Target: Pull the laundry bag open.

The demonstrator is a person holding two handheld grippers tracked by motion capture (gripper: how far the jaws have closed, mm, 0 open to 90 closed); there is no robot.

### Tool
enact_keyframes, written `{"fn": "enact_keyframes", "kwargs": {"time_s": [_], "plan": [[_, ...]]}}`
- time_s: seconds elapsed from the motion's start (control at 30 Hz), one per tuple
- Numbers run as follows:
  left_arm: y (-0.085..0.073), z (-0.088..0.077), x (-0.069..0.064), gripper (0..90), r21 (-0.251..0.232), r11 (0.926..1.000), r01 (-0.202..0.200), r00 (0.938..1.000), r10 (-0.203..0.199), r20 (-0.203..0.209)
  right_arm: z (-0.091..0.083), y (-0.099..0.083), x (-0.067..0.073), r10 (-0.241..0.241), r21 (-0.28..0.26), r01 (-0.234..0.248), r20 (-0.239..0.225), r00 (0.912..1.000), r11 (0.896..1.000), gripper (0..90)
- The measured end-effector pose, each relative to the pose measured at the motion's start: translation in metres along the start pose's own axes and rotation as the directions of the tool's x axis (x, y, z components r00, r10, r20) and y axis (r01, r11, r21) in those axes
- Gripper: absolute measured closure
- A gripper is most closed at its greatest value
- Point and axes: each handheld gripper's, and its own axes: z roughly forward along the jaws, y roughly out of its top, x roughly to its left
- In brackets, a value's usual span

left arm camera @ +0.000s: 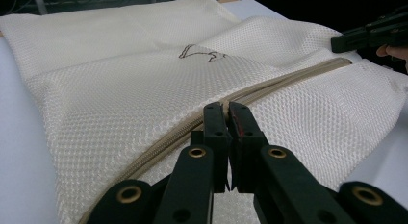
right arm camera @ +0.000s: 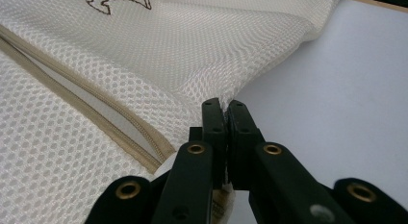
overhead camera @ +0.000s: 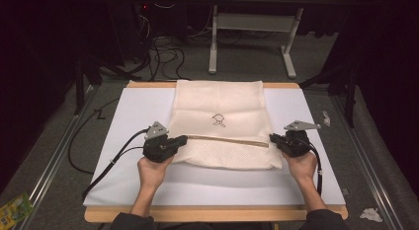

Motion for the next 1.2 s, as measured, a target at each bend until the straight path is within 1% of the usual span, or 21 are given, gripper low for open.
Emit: {"fn": "enact_keyframes", "kwargs": {"time_s": [0.07, 0.17, 0.27, 0.37, 0.47, 0.53, 0.6, 0.63, 0.7, 0.73, 0.87, 1.0, 1.07, 1.13, 1.2], "plan": [[0.0, 0.001, -0.001, 87.3, -0.001, 1.0, -0.001, 1.0, 0.001, -0.003, 0.002, 0.001, -0.002, -0.001, 0.004, 0.001, -0.003, 1.0, 1.0, 89.2], [-0.001, 0.0, -0.001, 87.3, 0.005, 1.0, -0.007, 0.9999, 0.007, -0.01, 0.004, 0.003, -0.005, 0.016, 0.0, -0.016, -0.011, 0.9998, 1.0, 89.2], [-0.002, -0.002, 0.001, 87.3, -0.001, 1.0, 0.006, 0.9999, -0.006, -0.01, 0.003, 0.006, -0.005, 0.009, 0.005, -0.009, -0.003, 1.0, 1.0, 89.2], [-0.003, -0.007, 0.005, 87.3, -0.001, 1.0, 0.001, 0.9996, -0.001, -0.027, -0.001, 0.008, -0.006, 0.016, -0.012, -0.016, 0.002, 0.9999, 1.0, 89.2], [-0.006, -0.011, 0.01, 87.3, -0.009, 0.9998, 0.015, 0.9992, -0.016, -0.036, 0.003, 0.007, -0.008, 0.035, -0.007, -0.035, -0.008, 0.9994, 0.999, 89.3], [-0.009, -0.011, 0.012, 87.3, 0.0, 0.9997, 0.023, 0.9989, -0.023, -0.04, 0.005, 0.008, -0.007, 0.036, -0.004, -0.036, -0.012, 0.9993, 0.999, 89.3], [-0.009, -0.011, 0.014, 87.3, -0.005, 0.9993, 0.036, 0.9988, -0.036, -0.034, 0.007, 0.009, -0.006, 0.031, 0.012, -0.03, -0.016, 0.9994, 0.999, 89.2], [-0.008, -0.012, 0.014, 87.2, -0.007, 0.9994, 0.035, 0.9988, -0.035, -0.033, 0.006, 0.011, -0.006, 0.028, 0.014, -0.028, -0.011, 0.9995, 1.0, 89.2], [-0.008, -0.013, 0.014, 87.3, -0.012, 0.9994, 0.031, 0.9989, -0.032, -0.035, 0.003, 0.013, -0.006, 0.03, -0.003, -0.03, -0.01, 0.9995, 1.0, 89.2], [-0.008, -0.013, 0.014, 87.2, -0.009, 0.9995, 0.03, 0.9989, -0.03, -0.037, 0.001, 0.014, -0.006, 0.024, -0.011, -0.024, -0.009, 0.9997, 1.0, 89.2], [-0.008, -0.013, 0.014, 87.2, -0.009, 0.9997, 0.021, 0.9987, -0.022, -0.047, 0.001, 0.015, -0.006, 0.03, -0.016, -0.031, -0.011, 0.9995, 0.999, 89.2], [-0.009, -0.014, 0.014, 87.2, 0.005, 0.9999, 0.015, 0.9986, -0.015, -0.052, -0.002, 0.014, -0.004, 0.031, -0.031, -0.031, -0.011, 0.9995, 0.999, 89.2], [-0.01, -0.015, 0.013, 87.2, 0.009, 0.9999, 0.006, 0.9979, -0.005, -0.065, -0.003, 0.015, -0.003, 0.026, -0.038, -0.026, -0.011, 0.9996, 0.999, 89.2], [-0.01, -0.016, 0.013, 87.2, 0.013, 0.9999, 0.001, 0.9977, 0.0, -0.068, -0.003, 0.014, -0.001, 0.024, -0.034, -0.024, -0.007, 0.9997, 0.999, 89.2], [-0.01, -0.017, 0.014, 87.2, 0.013, 0.9999, -0.001, 0.9968, 0.003, -0.08, -0.002, 0.013, -0.002, 0.024, -0.034, -0.024, -0.005, 0.9997, 0.999, 89.2]]}}
